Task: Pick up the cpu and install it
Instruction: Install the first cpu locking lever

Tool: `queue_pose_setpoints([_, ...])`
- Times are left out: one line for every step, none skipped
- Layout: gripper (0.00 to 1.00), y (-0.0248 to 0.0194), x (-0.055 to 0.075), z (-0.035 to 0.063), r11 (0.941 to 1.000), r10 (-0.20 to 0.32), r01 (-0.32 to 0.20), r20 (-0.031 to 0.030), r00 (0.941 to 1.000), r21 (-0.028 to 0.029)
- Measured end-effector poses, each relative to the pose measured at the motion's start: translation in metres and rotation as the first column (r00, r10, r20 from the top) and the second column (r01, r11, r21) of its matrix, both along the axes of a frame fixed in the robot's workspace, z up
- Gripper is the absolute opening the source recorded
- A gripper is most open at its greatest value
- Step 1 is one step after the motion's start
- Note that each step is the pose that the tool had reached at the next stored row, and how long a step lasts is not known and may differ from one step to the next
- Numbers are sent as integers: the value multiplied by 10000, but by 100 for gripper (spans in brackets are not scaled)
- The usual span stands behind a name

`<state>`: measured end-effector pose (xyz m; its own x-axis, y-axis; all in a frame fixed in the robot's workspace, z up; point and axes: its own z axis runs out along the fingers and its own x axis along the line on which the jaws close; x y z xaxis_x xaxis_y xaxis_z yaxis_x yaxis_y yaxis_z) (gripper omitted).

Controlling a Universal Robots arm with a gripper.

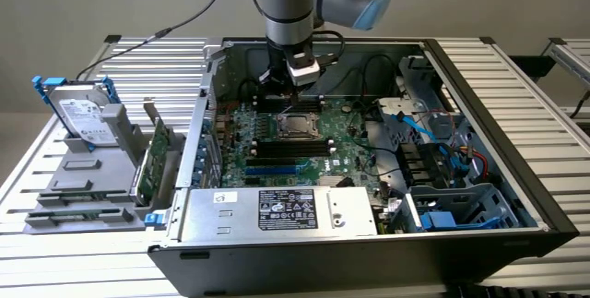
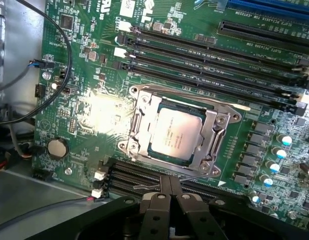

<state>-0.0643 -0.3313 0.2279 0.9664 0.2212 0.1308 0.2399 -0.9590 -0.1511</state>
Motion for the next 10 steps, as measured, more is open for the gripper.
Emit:
queue_pose_setpoints([11,0,-23,6,10000,3,-3,0,10000,1])
queue_pose_setpoints([11,0,-51,10,10000,5,-5,0,10000,0])
queue_pose_setpoints([11,0,-82,11,10000,7,-7,-1,10000,-1])
queue_pose_setpoints([11,0,-112,11,10000,6,-6,0,10000,0])
queue_pose_setpoints([11,0,-132,11,10000,5,-5,0,10000,1])
queue_pose_setpoints([11,1,-146,11,10000,6,-6,1,10000,1])
queue_pose_setpoints([11,4,-158,11,10000,6,-6,0,10000,0])
queue_pose_setpoints([11,8,-170,11,10000,6,-6,-1,10000,0])
queue_pose_setpoints([11,13,-180,11,10000,6,-6,-1,10000,0])
queue_pose_setpoints([11,19,-188,10,10000,5,-5,0,10000,0])
